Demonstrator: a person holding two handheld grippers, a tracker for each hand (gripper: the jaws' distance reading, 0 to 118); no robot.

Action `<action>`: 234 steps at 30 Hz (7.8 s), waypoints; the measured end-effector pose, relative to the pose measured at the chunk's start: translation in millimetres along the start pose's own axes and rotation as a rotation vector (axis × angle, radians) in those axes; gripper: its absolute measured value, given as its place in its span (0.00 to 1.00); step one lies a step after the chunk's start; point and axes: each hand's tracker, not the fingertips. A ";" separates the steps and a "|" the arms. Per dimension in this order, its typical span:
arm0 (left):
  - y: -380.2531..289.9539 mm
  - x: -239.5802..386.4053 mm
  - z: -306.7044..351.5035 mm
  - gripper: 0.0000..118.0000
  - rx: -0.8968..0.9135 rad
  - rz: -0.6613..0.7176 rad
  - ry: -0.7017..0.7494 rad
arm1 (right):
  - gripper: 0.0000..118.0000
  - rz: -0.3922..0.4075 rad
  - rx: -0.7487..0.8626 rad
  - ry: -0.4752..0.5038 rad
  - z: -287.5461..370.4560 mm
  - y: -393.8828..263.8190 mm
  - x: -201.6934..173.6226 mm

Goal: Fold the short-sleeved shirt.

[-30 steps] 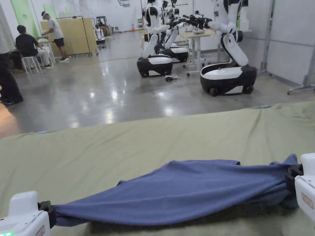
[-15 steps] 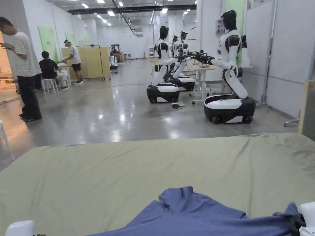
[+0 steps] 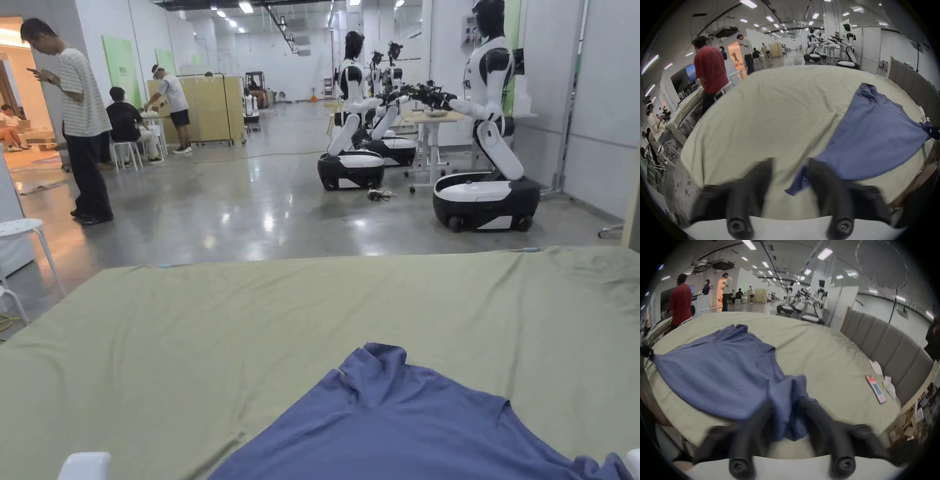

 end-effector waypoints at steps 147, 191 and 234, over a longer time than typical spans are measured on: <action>514.7 54.4 -51.0 0.05 0.650 -0.026 0.042 | 0.04 -0.166 0.608 -0.111 -107.5 599.1 -37.4; 54.5 20.9 17.8 0.05 0.180 0.034 -0.204 | 0.04 0.100 0.195 0.164 22.3 77.7 -60.8; -52.6 26.3 105.7 0.33 0.159 0.164 -0.230 | 0.00 -0.099 0.371 0.347 168.2 51.0 -99.1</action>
